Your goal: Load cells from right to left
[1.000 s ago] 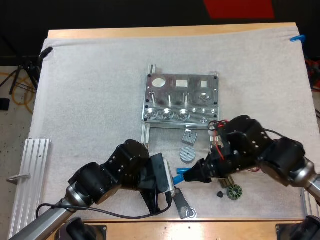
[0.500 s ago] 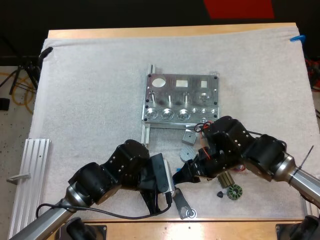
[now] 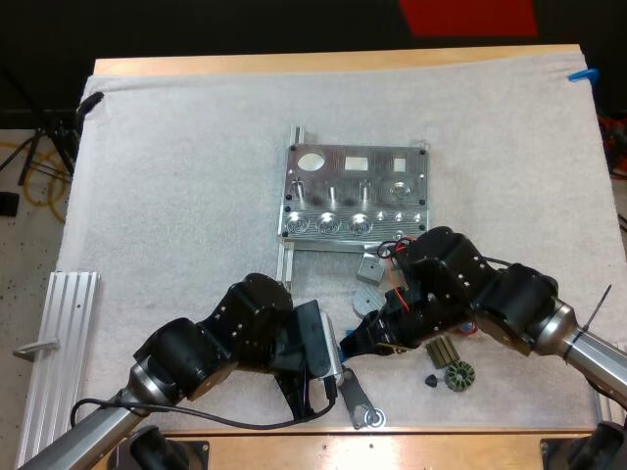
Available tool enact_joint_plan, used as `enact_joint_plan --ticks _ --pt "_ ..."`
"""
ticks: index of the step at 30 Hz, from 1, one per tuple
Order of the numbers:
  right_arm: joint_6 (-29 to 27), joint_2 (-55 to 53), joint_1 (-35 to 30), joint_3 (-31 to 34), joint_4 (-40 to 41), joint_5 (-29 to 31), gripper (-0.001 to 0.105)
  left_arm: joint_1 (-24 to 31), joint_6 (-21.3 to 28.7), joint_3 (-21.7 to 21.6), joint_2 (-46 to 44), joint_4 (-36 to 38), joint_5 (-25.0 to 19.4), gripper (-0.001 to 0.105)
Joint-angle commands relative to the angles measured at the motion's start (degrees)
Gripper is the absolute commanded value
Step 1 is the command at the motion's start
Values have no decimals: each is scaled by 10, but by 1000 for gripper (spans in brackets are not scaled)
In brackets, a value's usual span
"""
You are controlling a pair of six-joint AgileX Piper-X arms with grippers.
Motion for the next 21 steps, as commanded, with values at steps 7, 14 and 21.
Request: enact_joint_plan --ticks 7,14,21 --pt "-5 -3 1 -4 -6 -2 5 -3 3 -1 -3 -1 8 6" --pt "-27 -3 1 -4 -6 -2 5 -3 3 -1 -3 -1 8 12" --pt "-43 -3 0 -4 -6 5 5 -3 3 -1 -3 3 8 67"
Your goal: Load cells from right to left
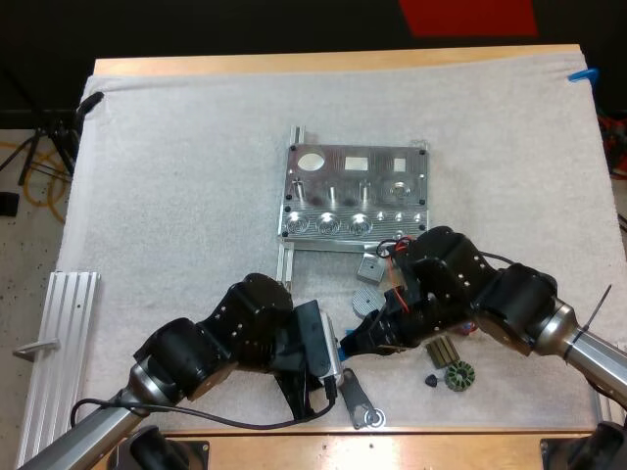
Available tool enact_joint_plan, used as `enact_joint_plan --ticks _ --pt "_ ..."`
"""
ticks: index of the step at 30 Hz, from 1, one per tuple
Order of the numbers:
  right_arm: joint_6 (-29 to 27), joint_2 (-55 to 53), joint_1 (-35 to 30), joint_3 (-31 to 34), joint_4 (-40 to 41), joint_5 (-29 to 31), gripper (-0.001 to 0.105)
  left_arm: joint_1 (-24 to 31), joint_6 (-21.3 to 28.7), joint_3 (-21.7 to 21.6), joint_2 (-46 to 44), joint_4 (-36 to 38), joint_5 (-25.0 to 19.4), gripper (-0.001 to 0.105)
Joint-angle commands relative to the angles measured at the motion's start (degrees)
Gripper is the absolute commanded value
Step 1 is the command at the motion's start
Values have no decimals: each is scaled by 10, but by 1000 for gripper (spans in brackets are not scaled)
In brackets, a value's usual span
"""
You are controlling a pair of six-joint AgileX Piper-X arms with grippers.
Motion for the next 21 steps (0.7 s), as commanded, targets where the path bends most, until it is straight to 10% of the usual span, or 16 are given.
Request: enact_joint_plan --ticks 1,8,21 --pt "-12 -3 0 -4 -5 1 5 -3 3 -4 -3 8 8 69" --pt "-38 -3 0 -4 -4 19 5 -3 5 -48 -6 63 6 69" --pt "-150 -9 0 -4 128 129 5 -3 -9 -115 -6 164 -141 69"
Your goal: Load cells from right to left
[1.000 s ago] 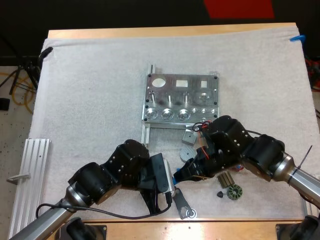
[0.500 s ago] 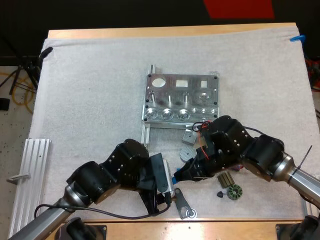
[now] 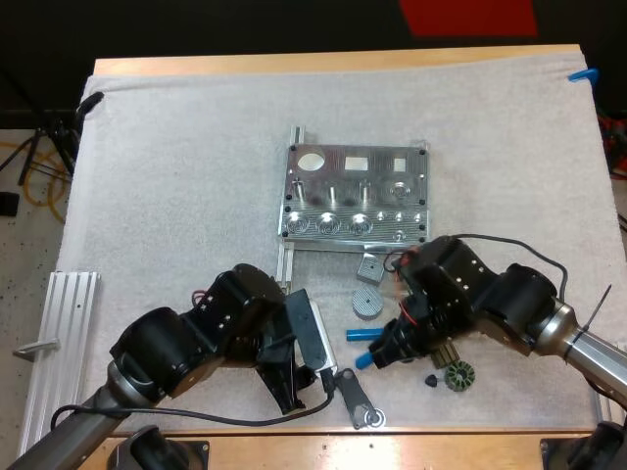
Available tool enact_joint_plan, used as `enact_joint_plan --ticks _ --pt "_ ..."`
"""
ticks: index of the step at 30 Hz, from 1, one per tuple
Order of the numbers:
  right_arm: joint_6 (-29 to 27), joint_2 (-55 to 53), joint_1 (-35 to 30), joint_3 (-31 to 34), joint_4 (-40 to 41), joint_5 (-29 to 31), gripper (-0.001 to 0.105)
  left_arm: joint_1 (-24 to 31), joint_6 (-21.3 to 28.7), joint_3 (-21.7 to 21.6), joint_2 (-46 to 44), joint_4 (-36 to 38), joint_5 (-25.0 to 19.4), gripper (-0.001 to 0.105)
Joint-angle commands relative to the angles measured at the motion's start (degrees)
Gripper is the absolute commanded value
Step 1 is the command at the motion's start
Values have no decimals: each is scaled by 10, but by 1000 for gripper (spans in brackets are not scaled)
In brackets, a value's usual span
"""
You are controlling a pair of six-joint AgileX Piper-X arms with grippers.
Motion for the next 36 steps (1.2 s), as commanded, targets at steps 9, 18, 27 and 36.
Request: enact_joint_plan --ticks 9,18,27,36 --pt "-55 -40 0 -4 71 112 5 -3 -119 -9 -30 35 -130 69" --pt "-69 -72 0 -4 75 208 5 -3 -263 -9 -53 51 -208 69" --pt "-108 -73 0 -38 70 311 5 -3 -317 -9 -53 41 -226 69" --pt "-168 -72 0 -54 53 348 5 -3 -304 -9 -53 7 -226 69"
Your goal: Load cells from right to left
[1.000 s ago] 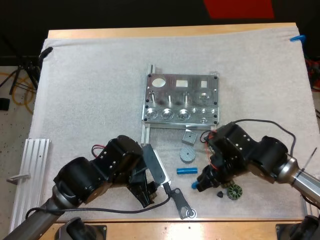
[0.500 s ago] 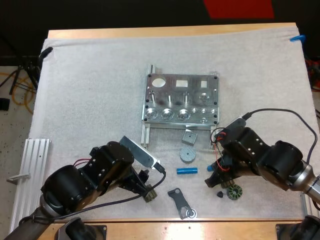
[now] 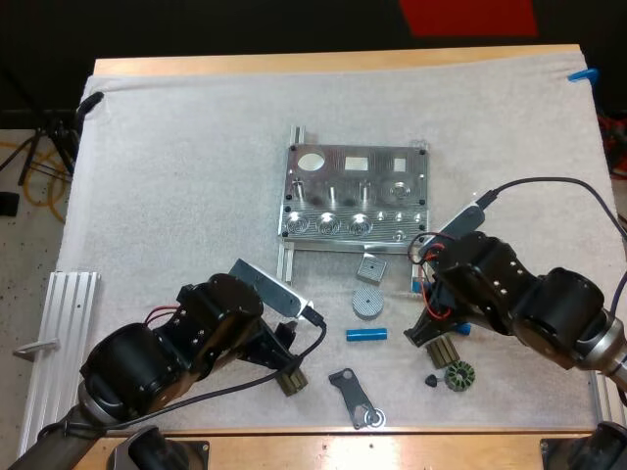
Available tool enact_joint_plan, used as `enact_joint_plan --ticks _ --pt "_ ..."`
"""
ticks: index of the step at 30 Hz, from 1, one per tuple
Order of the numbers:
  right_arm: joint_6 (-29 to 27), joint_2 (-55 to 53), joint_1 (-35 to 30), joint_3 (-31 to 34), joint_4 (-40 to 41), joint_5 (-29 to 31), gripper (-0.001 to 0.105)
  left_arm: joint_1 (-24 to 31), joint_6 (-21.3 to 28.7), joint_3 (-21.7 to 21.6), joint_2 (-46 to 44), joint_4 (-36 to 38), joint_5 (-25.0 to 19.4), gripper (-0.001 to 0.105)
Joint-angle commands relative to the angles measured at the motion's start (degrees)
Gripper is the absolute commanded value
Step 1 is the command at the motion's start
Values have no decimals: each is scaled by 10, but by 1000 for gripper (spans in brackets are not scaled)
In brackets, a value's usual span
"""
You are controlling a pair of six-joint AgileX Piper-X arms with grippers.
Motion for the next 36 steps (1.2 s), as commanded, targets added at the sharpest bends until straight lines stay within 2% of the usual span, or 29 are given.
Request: enact_joint_plan --ticks 1,6,16,22,26,29,36 --pt "-23 -4 0 -6 -2 20 5 -3 -1 -4 -3 -15 -13 69" --pt "-47 -4 0 -16 -2 49 5 -3 -1 -4 -3 -23 -13 69" --pt "-54 35 -15 -64 0 58 5 -3 -1 -4 -3 -23 -13 69" --pt "-75 88 -63 -116 1 54 5 -3 -1 -4 -3 -22 -13 69" --pt "-121 138 -85 -167 41 53 5 -3 -1 -4 -3 -22 -13 69" --pt "-134 181 -93 -207 90 50 5 -3 -1 -4 -3 -22 -13 69" --pt "-140 250 -93 -244 90 48 5 -3 -1 -4 -3 -22 -13 69"
